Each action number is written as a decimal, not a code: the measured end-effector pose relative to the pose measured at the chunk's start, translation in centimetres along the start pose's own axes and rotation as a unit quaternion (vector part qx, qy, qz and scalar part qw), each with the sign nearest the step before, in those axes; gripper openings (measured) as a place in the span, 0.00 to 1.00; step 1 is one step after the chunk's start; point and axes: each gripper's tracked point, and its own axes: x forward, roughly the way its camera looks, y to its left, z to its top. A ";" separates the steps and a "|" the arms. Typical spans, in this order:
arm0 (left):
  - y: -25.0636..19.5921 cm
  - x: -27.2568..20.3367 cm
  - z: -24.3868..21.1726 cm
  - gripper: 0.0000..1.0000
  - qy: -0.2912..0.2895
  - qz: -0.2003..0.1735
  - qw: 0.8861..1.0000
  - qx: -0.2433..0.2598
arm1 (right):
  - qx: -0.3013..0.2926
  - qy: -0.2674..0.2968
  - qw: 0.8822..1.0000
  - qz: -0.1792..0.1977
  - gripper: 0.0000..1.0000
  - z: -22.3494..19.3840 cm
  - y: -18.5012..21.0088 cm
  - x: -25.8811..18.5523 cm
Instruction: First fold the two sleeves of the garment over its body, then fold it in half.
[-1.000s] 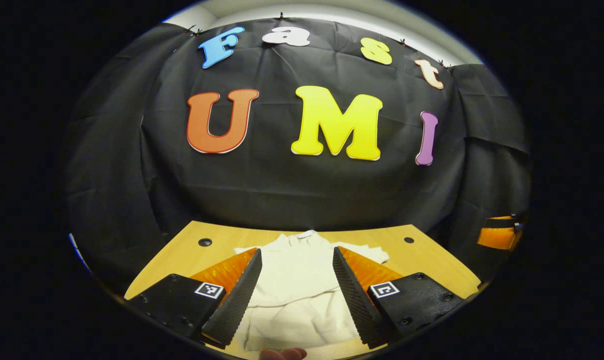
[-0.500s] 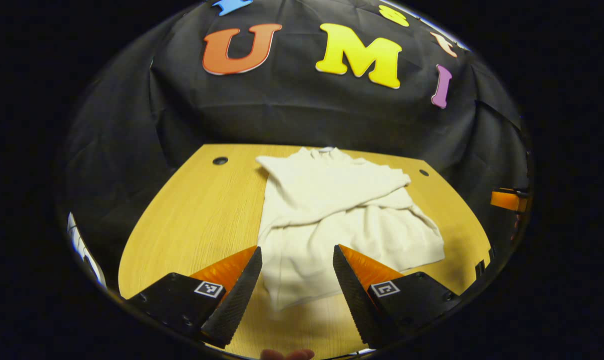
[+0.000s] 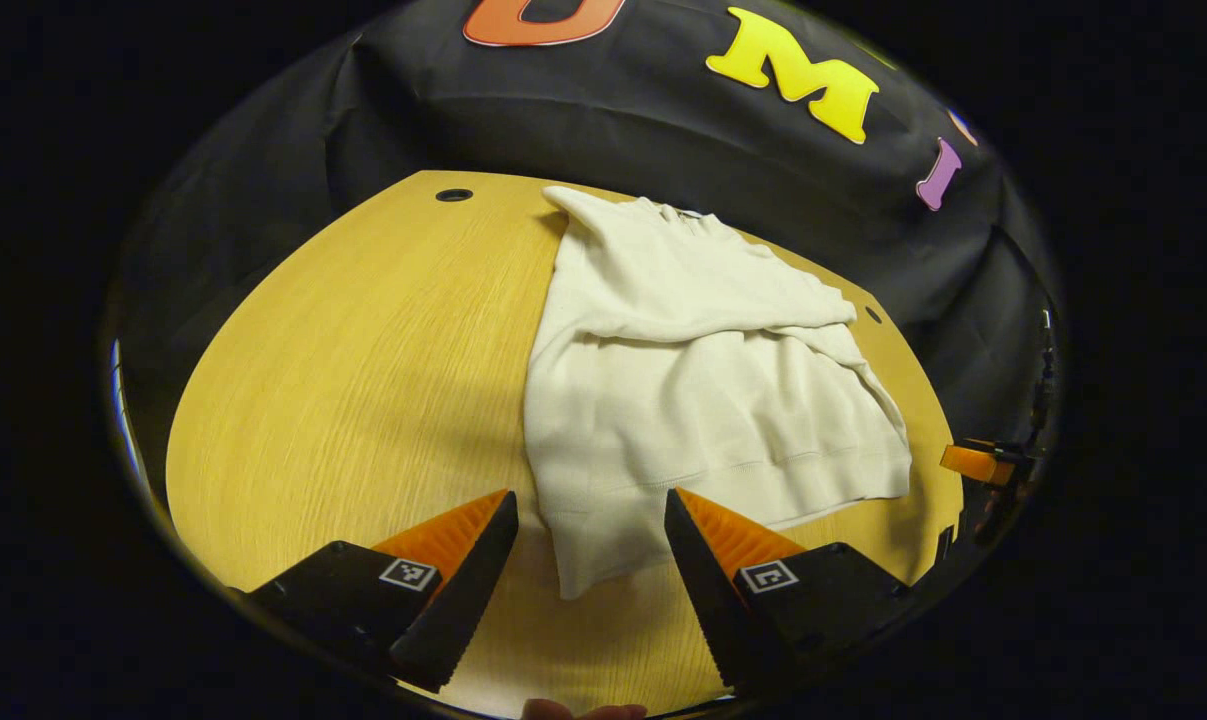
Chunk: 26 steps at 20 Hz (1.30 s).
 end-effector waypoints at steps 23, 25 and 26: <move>-1.9 1.7 -0.6 0.16 -0.004 0.010 1.000 -0.008 | 0.088 0.063 0.993 0.054 0.13 -1.8 4.6 5.1; -2.3 1.1 -0.1 0.12 -0.004 0.008 1.000 0.012 | 0.113 0.069 0.989 0.067 0.02 -1.5 4.4 4.6; -2.4 0.6 0.4 0.10 -0.006 0.006 1.000 0.023 | 0.120 0.064 0.988 0.073 0.02 -1.1 4.5 4.3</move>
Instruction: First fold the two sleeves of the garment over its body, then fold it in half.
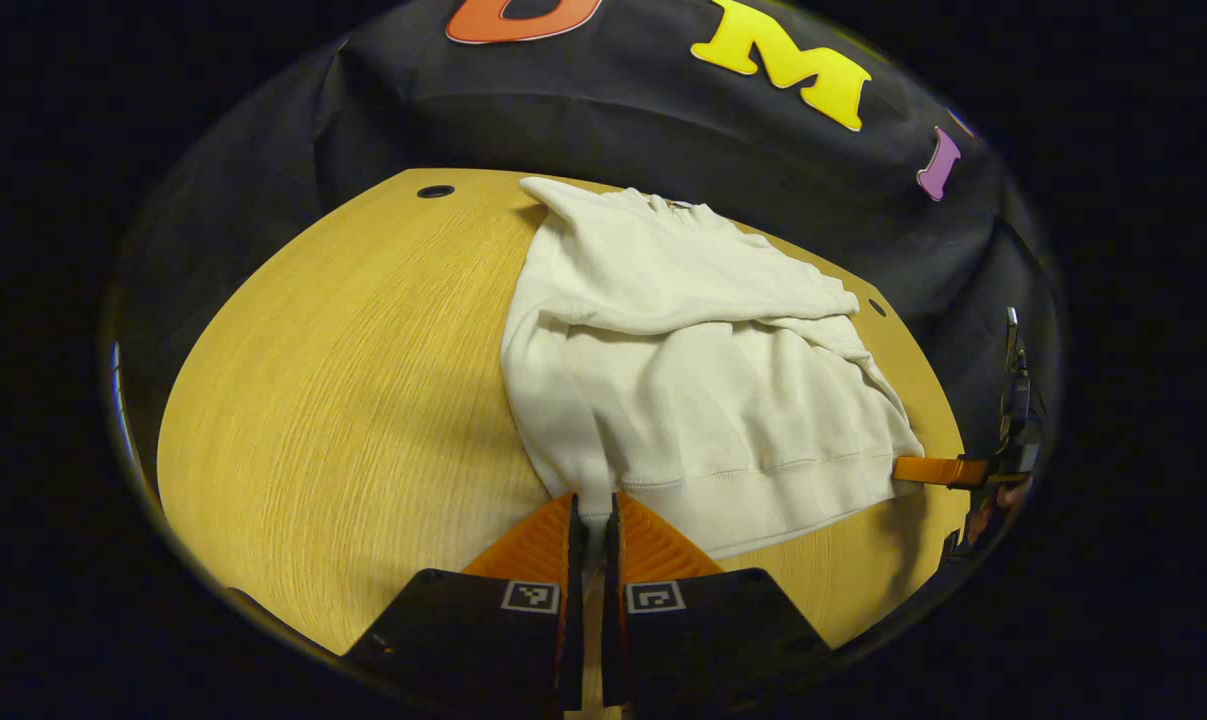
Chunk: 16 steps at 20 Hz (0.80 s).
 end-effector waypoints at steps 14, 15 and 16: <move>-2.2 -5.7 15.7 0.08 -0.121 -0.027 0.991 0.058 | 0.008 -0.130 0.986 0.103 0.02 16.6 7.1 -9.1; -2.3 -5.8 17.4 0.08 -0.132 -0.030 0.989 0.062 | 0.003 -0.141 0.984 0.110 0.02 18.6 8.1 -9.6; -2.6 -6.1 19.2 0.08 -0.145 -0.035 0.987 0.064 | -0.006 -0.152 0.982 0.116 0.01 20.1 8.9 -10.6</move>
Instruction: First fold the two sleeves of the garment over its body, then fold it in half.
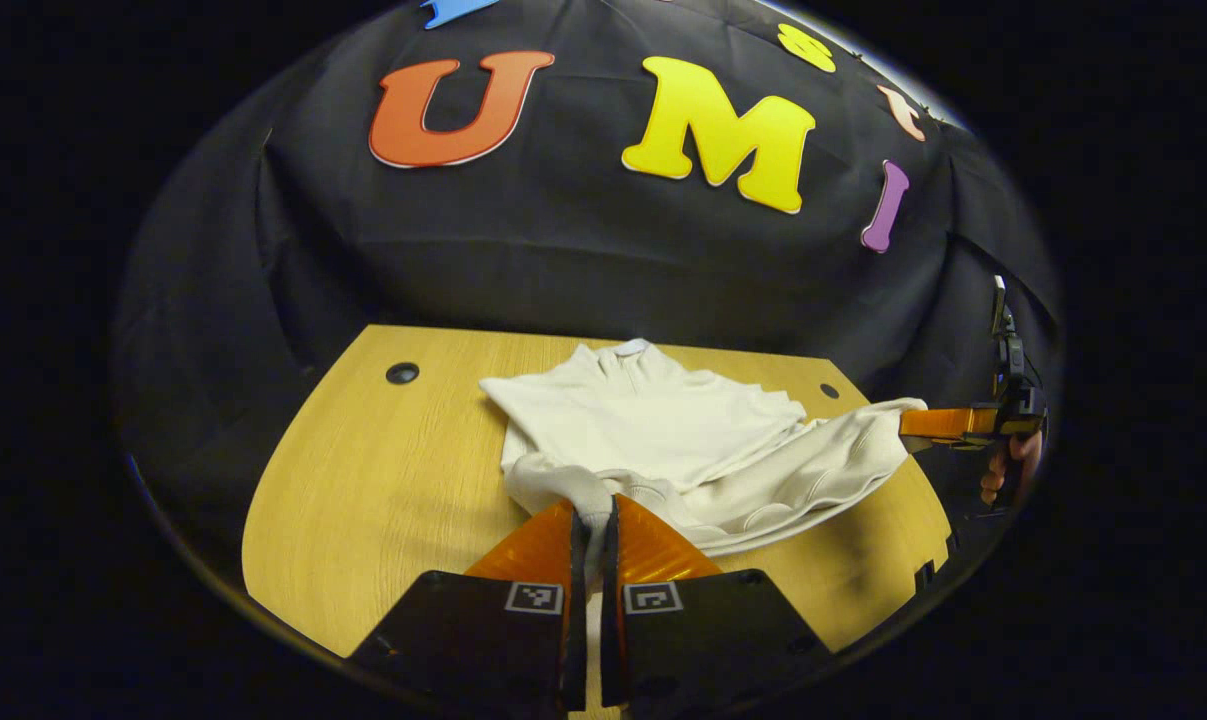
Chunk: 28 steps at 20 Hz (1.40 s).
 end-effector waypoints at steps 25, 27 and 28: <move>7.7 33.3 7.1 0.08 -0.023 0.057 0.996 0.057 | -0.062 -0.016 0.990 -0.125 0.02 8.3 -7.6 30.9; 8.0 33.9 6.4 0.11 -0.021 0.068 0.996 0.054 | -0.073 -0.021 0.987 -0.140 0.05 8.1 -8.0 31.9; 8.4 34.2 6.1 0.15 -0.021 0.077 0.996 0.051 | -0.073 -0.021 0.986 -0.146 0.10 8.0 -8.2 32.3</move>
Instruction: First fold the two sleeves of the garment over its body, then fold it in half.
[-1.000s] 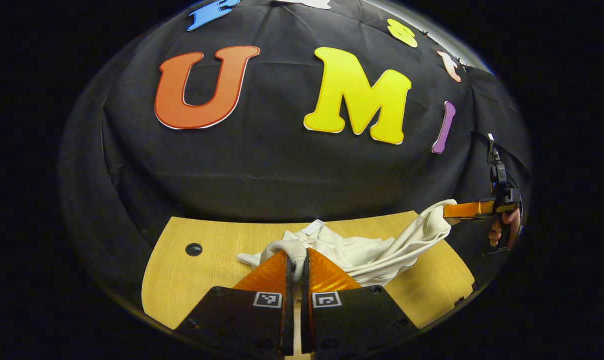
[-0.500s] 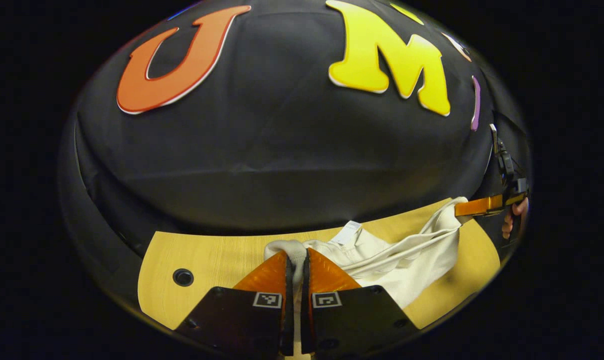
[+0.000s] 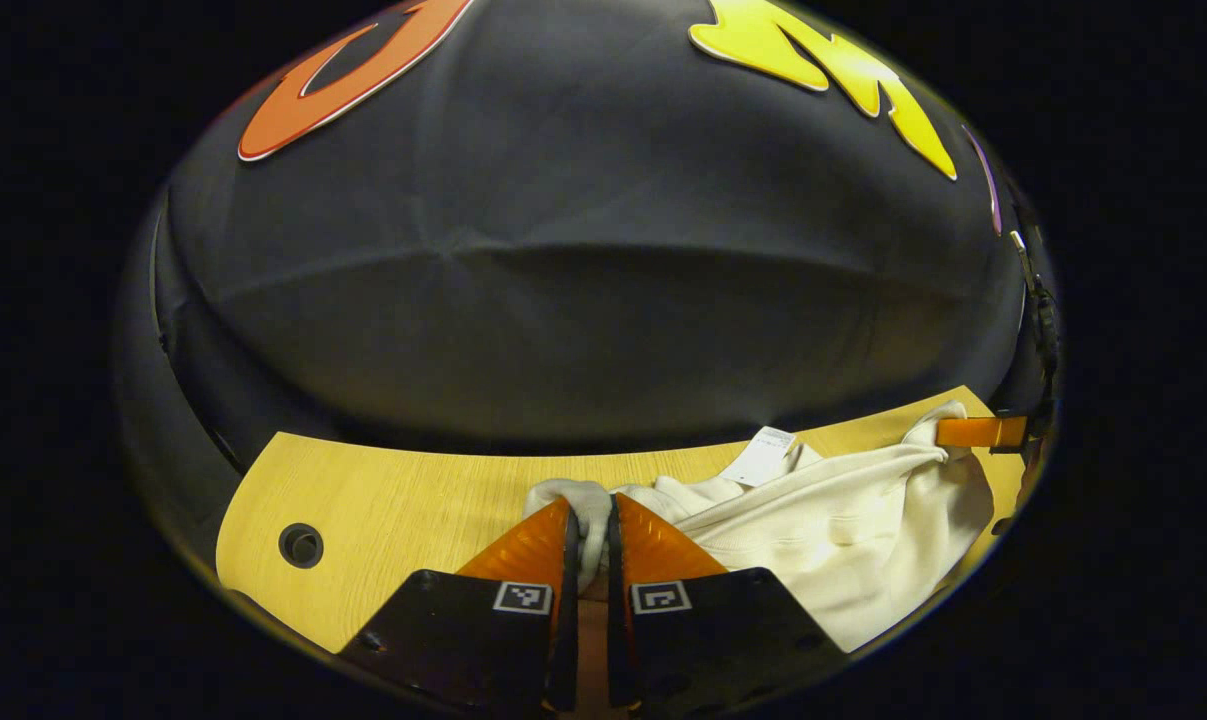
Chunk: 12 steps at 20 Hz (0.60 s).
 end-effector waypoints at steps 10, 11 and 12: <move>5.0 -6.2 3.8 0.99 -0.048 0.062 0.996 -0.034 | 0.001 -0.062 0.998 -0.021 0.87 3.5 -2.9 -5.7; 5.2 -7.7 3.9 0.99 -0.052 0.065 0.996 -0.037 | 0.000 -0.066 0.998 -0.018 0.83 3.5 -2.7 -7.2; 5.4 -9.5 4.0 0.99 -0.056 0.071 0.995 -0.041 | -0.001 -0.074 0.997 -0.015 0.93 3.5 -2.6 -8.9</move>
